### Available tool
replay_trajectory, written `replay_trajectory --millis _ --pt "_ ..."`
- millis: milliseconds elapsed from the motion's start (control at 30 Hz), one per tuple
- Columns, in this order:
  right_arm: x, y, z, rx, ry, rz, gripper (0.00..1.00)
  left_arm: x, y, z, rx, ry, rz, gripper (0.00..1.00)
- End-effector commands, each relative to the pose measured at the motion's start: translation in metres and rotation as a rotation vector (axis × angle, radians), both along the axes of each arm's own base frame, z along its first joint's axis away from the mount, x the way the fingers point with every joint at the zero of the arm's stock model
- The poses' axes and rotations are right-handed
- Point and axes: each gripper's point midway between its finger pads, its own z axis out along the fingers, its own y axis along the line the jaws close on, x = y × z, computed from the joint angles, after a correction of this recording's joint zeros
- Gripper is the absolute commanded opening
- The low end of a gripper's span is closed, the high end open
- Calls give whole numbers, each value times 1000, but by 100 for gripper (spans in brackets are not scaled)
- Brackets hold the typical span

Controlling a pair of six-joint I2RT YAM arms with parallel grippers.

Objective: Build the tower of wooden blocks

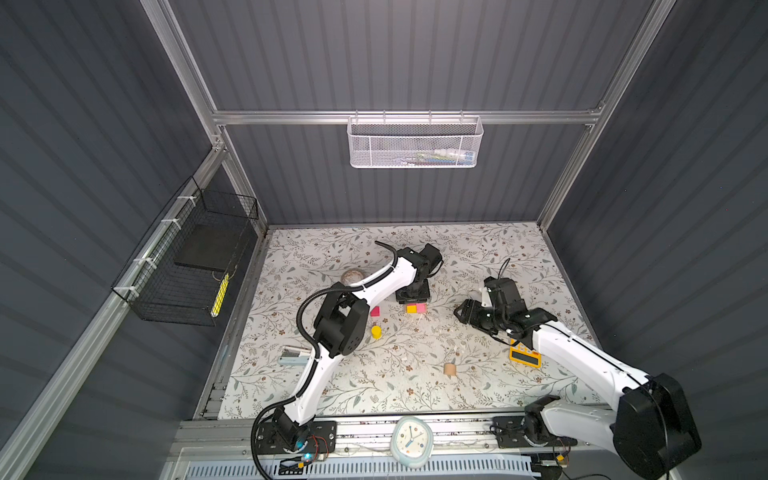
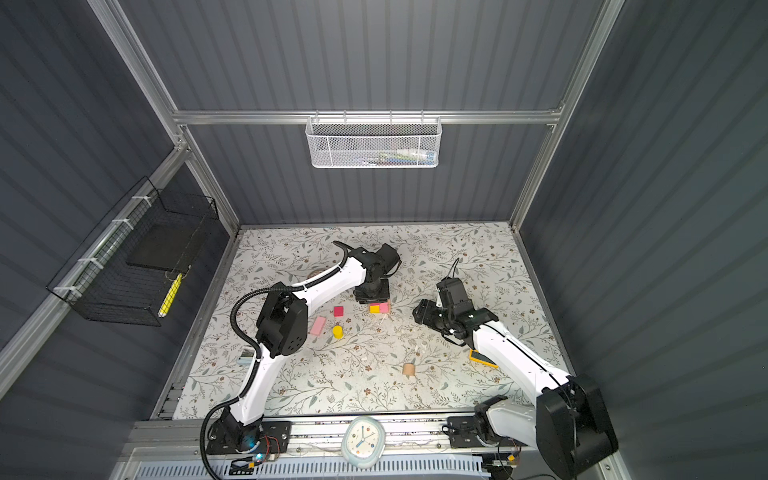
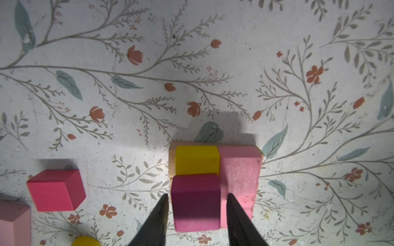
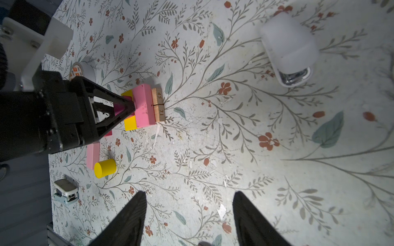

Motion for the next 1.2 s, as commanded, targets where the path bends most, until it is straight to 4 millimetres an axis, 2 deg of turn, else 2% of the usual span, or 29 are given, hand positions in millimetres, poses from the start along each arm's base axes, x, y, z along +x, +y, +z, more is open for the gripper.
replay_trajectory --millis 0,700,1167 --pt "-2 -2 -1 4 5 -7 66 2 0 17 -19 -19 -12 45" --pt "-2 -2 1 7 0 -7 66 -4 2 14 -12 3 -41 34" --pt "-3 -3 1 8 2 -12 66 -5 -1 20 -33 -1 -37 45"
